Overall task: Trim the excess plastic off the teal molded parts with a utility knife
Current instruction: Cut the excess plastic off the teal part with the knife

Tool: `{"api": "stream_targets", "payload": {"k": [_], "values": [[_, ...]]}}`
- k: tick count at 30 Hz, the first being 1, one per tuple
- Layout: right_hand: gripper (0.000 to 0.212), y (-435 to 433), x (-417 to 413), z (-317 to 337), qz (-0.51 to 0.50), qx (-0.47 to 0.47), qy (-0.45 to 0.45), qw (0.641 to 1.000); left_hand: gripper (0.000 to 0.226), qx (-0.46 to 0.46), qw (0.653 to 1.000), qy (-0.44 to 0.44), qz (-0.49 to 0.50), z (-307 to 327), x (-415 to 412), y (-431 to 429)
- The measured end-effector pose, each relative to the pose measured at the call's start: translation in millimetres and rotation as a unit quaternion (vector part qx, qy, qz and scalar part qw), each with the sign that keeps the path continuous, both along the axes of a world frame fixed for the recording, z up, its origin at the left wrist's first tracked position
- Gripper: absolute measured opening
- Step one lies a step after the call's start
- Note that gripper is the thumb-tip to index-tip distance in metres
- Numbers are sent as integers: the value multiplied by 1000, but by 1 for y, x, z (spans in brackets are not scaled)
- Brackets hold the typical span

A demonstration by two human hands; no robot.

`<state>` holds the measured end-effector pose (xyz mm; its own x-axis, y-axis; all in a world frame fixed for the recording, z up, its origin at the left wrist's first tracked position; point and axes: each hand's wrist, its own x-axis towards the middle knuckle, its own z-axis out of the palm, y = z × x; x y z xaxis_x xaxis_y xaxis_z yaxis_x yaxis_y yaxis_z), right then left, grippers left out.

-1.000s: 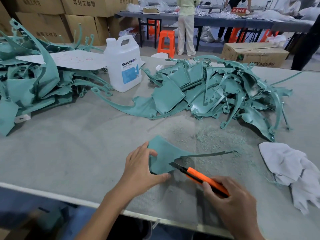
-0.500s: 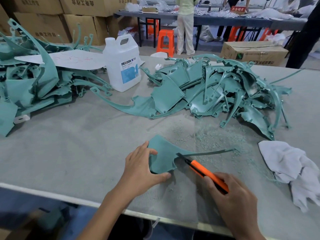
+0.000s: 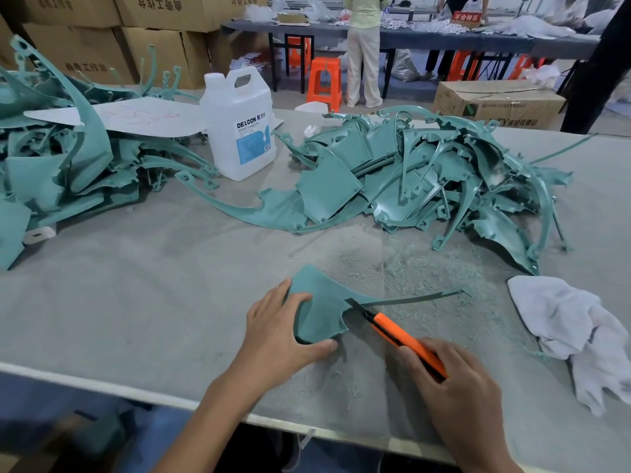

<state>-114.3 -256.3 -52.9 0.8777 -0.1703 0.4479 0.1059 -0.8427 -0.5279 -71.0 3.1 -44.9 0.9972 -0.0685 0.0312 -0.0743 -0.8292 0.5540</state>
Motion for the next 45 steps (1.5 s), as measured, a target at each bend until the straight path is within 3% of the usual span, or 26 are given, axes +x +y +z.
{"api": "stream_targets", "payload": {"k": [5, 9, 13, 18, 34, 40, 45], "values": [[21, 3, -2, 1, 20, -12, -5, 1000, 87, 44, 999, 0, 14, 5, -2, -4], [30, -1, -5, 3, 1, 53, -44, 998, 96, 127, 991, 9, 41, 13, -16, -12], [24, 2, -5, 3, 18, 66, -38, 997, 99, 196, 978, -63, 37, 19, -25, -22], [25, -1, -7, 5, 35, 41, -1, 999, 110, 162, 986, -39, -28, 15, 1, -39], [28, 6, -7, 12, 62, -36, -29, 997, 94, 129, 986, -105, 29, -3, 4, -45], [30, -4, 6, 26, 8, -28, -53, 998, 94, 116, 987, -106, 31, -2, 1, -44], [35, -27, 16, 46, -99, -42, -106, 989, 94, 108, 987, -111, 40, -3, -1, -47]]}}
